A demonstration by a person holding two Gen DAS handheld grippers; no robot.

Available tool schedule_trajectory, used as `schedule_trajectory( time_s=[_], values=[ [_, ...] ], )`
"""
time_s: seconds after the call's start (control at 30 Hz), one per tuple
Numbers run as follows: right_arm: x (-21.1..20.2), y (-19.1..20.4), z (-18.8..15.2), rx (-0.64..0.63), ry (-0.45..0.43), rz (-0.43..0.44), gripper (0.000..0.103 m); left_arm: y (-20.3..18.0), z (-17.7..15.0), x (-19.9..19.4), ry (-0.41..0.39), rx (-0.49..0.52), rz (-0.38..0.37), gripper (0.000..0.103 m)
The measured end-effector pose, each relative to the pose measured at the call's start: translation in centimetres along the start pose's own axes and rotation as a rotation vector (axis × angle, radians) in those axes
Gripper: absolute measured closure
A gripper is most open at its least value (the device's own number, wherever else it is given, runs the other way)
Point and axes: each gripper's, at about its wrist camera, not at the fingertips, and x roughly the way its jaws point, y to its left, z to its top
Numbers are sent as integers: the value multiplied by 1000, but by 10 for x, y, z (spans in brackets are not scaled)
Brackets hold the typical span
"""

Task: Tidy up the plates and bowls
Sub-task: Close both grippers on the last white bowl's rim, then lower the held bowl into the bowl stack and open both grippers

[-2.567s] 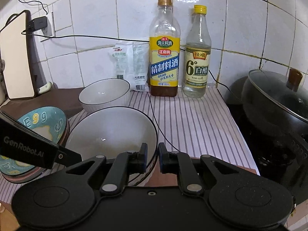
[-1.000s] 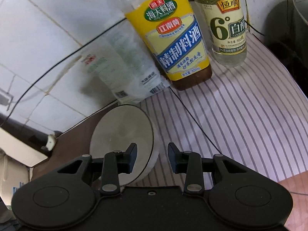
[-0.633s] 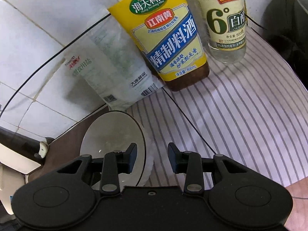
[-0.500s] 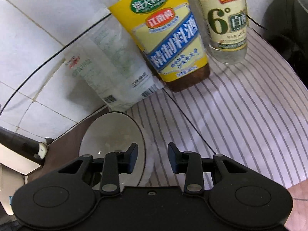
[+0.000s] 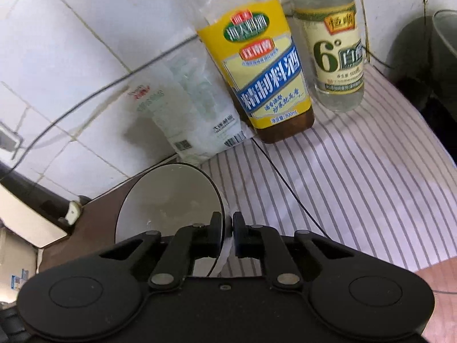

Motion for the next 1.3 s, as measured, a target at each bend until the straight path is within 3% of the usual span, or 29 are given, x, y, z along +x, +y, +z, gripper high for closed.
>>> schedule_trajectory(
  time_s=[0.13, 0.47, 0.7, 1.1, 1.3],
  values=[
    [-23, 5, -6, -21, -32, 4, 91, -17, -6, -24, -34, 58, 31, 89],
    [-90, 4, -20, -36, -95, 80, 90, -42, -23, -90, -79, 102, 6, 89],
    [-130, -13, -37, -47, -128, 86, 90, -60, -41, -119, -70, 107, -23, 89],
    [-150, -43, -72, -170, -137, 34, 90, -89, -90, -118, -43, 169, 11, 89],
    [-138, -58, -97, -146, -141, -17, 90, -87, -110, -94, 12, 153, 15, 89]
  ],
)
